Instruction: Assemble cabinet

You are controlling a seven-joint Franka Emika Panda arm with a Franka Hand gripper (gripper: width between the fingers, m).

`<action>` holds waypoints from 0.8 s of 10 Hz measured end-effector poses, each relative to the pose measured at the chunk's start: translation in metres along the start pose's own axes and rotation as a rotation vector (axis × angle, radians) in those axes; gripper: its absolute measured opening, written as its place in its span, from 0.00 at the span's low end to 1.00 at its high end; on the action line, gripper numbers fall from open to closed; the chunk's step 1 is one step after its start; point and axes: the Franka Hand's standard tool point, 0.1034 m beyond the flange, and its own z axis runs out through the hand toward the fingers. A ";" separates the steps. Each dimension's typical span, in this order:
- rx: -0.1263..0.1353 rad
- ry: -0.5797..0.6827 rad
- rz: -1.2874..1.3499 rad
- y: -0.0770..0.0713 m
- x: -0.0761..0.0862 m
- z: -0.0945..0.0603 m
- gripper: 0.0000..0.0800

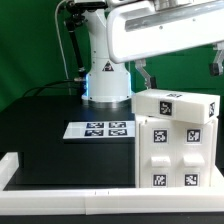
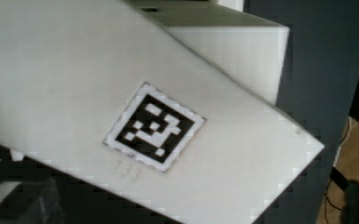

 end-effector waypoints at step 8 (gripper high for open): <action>-0.030 -0.026 -0.717 0.005 -0.010 0.016 1.00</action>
Offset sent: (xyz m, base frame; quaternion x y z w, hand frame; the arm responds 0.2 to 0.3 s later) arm -0.0025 0.0063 -0.0050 0.0040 0.0005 -0.3008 0.9537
